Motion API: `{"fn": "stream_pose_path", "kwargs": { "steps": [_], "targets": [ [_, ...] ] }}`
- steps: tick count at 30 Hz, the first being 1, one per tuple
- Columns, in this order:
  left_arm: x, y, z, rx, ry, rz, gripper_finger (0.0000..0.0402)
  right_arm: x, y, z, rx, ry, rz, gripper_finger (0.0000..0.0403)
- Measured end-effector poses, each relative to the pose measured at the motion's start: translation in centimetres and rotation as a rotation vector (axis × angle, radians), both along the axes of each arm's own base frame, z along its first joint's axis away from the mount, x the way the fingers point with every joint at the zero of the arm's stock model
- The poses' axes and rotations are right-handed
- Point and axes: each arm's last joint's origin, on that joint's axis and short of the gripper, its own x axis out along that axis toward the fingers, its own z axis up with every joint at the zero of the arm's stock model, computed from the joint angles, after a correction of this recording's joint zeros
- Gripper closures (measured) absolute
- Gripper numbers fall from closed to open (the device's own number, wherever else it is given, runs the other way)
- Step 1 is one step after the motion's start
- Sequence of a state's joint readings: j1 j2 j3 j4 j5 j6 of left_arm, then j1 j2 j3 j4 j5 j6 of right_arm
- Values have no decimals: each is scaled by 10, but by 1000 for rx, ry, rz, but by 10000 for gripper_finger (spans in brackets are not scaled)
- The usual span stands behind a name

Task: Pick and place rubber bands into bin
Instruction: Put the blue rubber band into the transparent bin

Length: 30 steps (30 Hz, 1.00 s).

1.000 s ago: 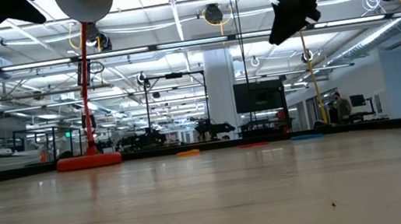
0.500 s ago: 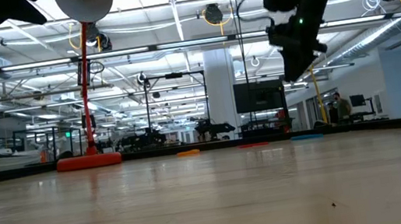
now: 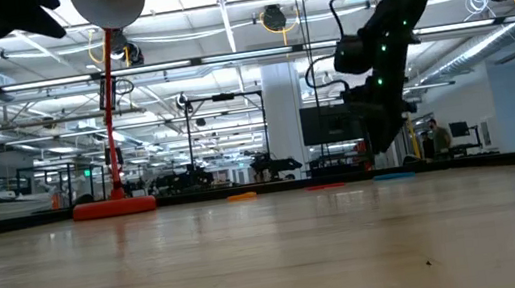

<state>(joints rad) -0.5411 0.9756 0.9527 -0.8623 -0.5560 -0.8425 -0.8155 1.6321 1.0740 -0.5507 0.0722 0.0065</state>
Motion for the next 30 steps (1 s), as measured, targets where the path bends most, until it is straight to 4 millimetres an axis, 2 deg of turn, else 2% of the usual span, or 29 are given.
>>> {"fn": "stream_pose_path", "kwargs": {
  "steps": [15,30],
  "targets": [
    [1,3,0,16,10,-5,174,1,-12,-35,78,65,36,273],
    [1,3,0,15,9,-5,174,1,-20,-50,139,33,22,273]
  ]
}}
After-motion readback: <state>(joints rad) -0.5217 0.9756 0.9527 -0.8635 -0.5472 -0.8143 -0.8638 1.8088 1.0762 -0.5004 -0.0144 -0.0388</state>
